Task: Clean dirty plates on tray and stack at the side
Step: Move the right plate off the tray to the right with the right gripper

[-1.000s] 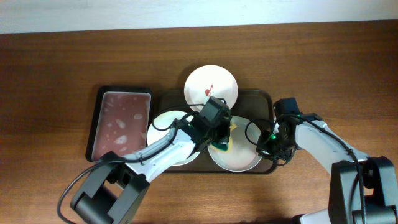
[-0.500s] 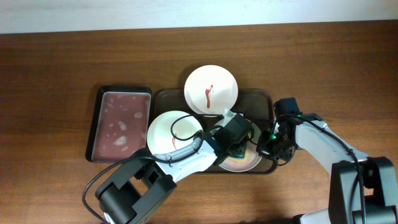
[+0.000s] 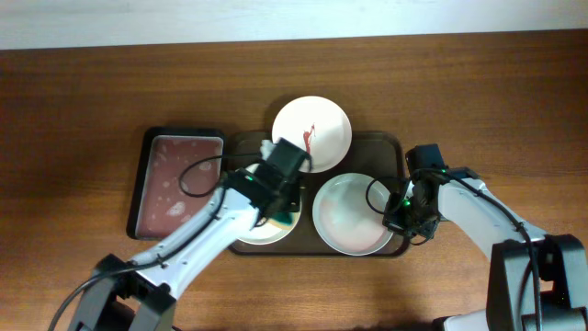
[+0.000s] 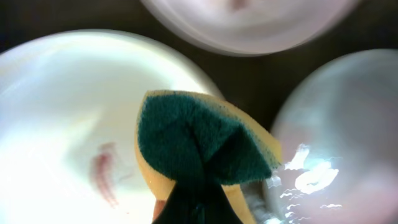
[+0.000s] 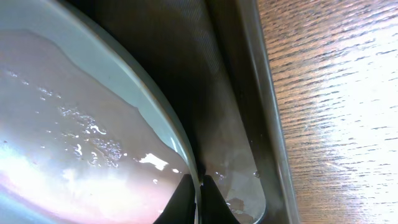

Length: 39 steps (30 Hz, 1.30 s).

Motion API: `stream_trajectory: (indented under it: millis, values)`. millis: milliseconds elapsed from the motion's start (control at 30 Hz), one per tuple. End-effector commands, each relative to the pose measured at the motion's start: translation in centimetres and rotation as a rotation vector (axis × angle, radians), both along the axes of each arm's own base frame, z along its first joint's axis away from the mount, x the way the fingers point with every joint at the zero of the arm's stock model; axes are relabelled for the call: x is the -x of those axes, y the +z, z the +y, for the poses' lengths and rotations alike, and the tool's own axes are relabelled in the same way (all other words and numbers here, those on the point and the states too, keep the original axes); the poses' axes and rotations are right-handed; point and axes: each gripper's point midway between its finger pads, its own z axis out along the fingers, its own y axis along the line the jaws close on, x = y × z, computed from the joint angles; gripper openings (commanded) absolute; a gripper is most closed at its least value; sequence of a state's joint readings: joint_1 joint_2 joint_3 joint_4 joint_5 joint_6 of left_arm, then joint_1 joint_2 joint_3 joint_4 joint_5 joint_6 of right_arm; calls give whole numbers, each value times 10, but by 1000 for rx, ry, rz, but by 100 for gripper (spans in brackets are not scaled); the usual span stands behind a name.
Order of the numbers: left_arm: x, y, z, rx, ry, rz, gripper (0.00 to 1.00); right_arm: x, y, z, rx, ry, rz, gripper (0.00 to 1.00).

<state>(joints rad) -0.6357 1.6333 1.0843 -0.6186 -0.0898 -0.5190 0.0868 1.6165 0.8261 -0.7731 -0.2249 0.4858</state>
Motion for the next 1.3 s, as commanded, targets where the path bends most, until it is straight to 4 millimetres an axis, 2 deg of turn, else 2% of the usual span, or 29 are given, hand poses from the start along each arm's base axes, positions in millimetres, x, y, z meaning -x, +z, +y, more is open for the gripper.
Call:
stream_trajectory:
  millis: [0, 67, 133, 200, 233, 300, 367, 433, 533, 600, 700, 867, 967, 1067, 1167, 1200, 1233, 1267]
  values:
    - [-12, 4, 44, -61, 2, 7, 0, -13, 20, -24, 141, 10, -77, 4]
    - [-23, 4, 58, -57, 46, -4, 0, -18, 42, -44, 252, -1, -132, 4]
    - [-26, 1, 59, -60, 53, -5, 0, -20, 60, -54, 311, -9, -174, 4]
    - [-25, -22, 59, -78, 66, 48, 0, -25, 94, -73, 415, -20, -268, 4]
    - [-23, -34, 53, -53, 60, 87, 0, -27, 112, -84, 479, -40, -315, 4]
    - [-20, -51, 31, 36, 19, 146, 0, -31, 137, -92, 522, -70, -395, 4]
    - [-15, -61, 20, 50, 5, 171, 0, -34, 150, -99, 561, -88, -432, 4]
    - [-4, -72, 5, 35, -41, 194, 0, -34, 154, -100, 573, -63, -434, 4]
    - [0, -71, -6, 36, -73, 184, 0, -34, 156, -96, 602, -28, -438, 4]
    - [-4, -70, -1, 36, -57, 181, 0, -35, 173, -91, 706, 27, -469, 4]
    - [-5, -70, 0, 36, -52, 181, 0, -41, 198, -69, 880, 148, -576, 4]
    - [-5, -70, 1, 36, -52, 181, 0, -43, 234, -39, 1082, 250, -742, 4]
    - [-5, -70, 0, 39, -53, 182, 0, -46, 241, -37, 1122, 278, -762, 4]
    - [-5, -70, 0, 39, -53, 182, 0, -62, 249, -26, 1160, 398, -784, 4]
    - [-5, -70, 0, 39, -53, 182, 0, -70, 252, -18, 1120, 379, -831, 4]
    - [-5, -70, 0, 39, -53, 182, 0, -76, 245, -12, 1034, 377, -844, 4]
    - [-5, -70, 0, 39, -53, 182, 0, -83, 226, -20, 855, 264, -819, 4]
    - [-5, -70, 0, 38, -53, 182, 0, -87, 214, -40, 761, 162, -773, 4]
